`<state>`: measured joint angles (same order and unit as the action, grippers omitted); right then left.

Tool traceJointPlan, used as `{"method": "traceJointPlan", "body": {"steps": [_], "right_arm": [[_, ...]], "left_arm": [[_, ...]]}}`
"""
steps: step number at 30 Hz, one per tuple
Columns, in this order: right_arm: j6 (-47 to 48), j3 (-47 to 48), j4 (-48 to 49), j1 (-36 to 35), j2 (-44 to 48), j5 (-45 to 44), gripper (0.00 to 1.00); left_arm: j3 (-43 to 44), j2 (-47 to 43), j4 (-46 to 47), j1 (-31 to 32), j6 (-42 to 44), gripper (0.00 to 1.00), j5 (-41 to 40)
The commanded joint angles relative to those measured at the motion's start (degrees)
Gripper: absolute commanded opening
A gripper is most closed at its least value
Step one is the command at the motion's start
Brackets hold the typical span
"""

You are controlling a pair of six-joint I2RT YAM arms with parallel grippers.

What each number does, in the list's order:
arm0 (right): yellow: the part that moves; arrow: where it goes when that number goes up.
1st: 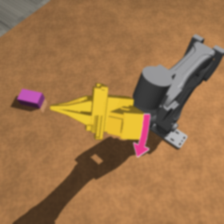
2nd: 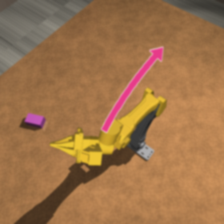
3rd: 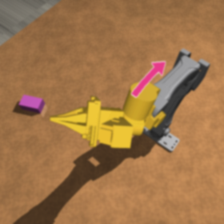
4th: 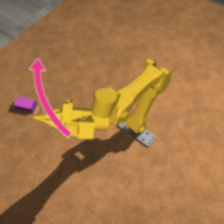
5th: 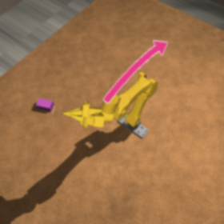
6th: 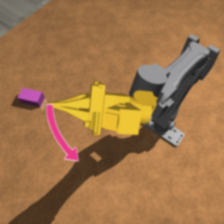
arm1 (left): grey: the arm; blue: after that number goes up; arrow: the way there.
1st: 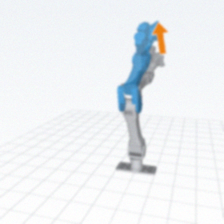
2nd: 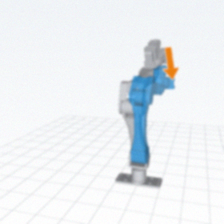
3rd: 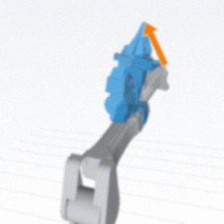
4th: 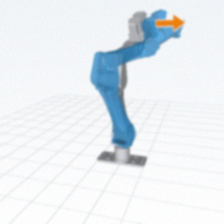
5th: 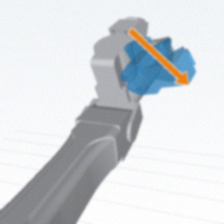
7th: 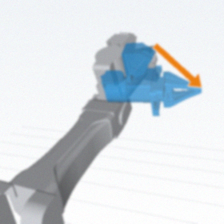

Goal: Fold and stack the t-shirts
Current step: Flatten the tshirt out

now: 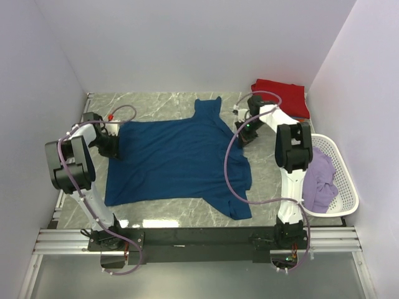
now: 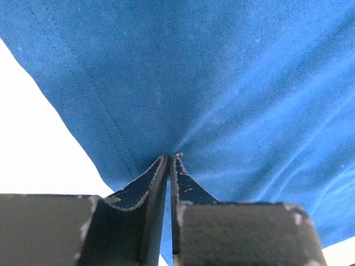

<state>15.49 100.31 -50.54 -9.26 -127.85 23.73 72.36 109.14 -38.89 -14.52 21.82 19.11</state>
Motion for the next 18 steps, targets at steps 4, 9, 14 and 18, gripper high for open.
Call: {"method": "traceJointPlan", "body": {"steps": [4, 9, 14, 18], "right_arm": [[1.8, -8.3, -1.6, 1.3, 6.1, -6.8, 0.0], [3.5, -17.5, -3.3, 1.4, 9.5, -7.9, 0.0], [6.1, -25.1, -5.5, 2.0, 14.8, -10.1, 0.0], [7.9, -19.7, -10.5, 3.6, 15.9, -5.8, 0.27]], "left_arm": [[-10.4, -3.0, -4.2, -0.9, 5.1, 0.11, -7.9], [-15.5, -6.9, -5.5, -2.6, 7.4, 0.08, -10.0], [-18.0, -9.4, -7.9, -5.4, 9.9, 0.06, -10.8], [-14.6, -11.2, -12.6, -6.3, 12.5, 0.23, -1.8]]}}
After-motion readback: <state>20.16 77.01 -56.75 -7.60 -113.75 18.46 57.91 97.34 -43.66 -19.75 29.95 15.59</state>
